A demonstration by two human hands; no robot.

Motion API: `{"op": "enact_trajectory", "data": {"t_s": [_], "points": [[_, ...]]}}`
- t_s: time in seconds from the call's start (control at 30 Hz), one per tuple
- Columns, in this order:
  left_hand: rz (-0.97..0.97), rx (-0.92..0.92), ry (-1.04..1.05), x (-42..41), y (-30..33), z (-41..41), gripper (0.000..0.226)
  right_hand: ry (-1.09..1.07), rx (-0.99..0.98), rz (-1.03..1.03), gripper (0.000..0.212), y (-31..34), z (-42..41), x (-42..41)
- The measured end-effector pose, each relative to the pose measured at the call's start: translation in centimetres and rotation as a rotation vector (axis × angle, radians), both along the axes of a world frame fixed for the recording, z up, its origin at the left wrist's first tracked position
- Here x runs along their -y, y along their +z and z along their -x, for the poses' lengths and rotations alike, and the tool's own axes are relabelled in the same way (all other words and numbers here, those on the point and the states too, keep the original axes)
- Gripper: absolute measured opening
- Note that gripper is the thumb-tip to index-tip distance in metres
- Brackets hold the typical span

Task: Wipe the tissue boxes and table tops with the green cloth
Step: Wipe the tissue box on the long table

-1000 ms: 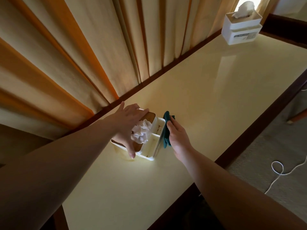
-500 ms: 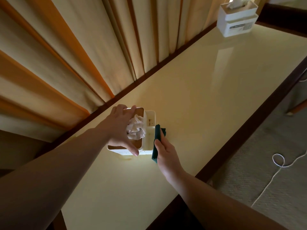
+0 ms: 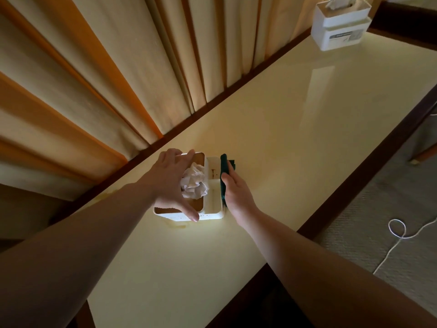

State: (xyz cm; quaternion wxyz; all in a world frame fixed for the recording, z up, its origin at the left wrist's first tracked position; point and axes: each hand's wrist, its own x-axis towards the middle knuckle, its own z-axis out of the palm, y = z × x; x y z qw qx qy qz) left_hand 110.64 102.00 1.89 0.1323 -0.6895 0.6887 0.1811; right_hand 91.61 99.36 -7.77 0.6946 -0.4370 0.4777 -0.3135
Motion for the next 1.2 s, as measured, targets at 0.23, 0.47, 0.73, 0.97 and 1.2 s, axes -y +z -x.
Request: {"op": "enact_trajectory", "data": {"t_s": [0.23,0.47,0.73,0.97,1.2], "points": [[0.017,0.052,-0.023,0.0,-0.3,-0.2,0.169,0.012,0.023,-0.02,0.051,-1.0,1.4,-5.4],[0.004,0.035,-0.015,0.1,-0.4,-0.1,0.169,-0.012,0.036,0.01,0.056,0.4,0.7,-3.0],[0.013,0.048,-0.011,0.0,-0.5,0.3,0.168,0.044,-0.03,0.014,0.054,0.2,-0.1,1.0],[0.012,0.022,0.022,-0.1,-0.3,0.4,0.17,0.033,-0.054,-0.006,0.049,-0.8,1.8,-4.4],[0.025,0.01,0.037,-0.2,-0.6,0.6,0.169,-0.032,-0.019,-0.003,0.049,1.2,0.8,-1.9]]}}
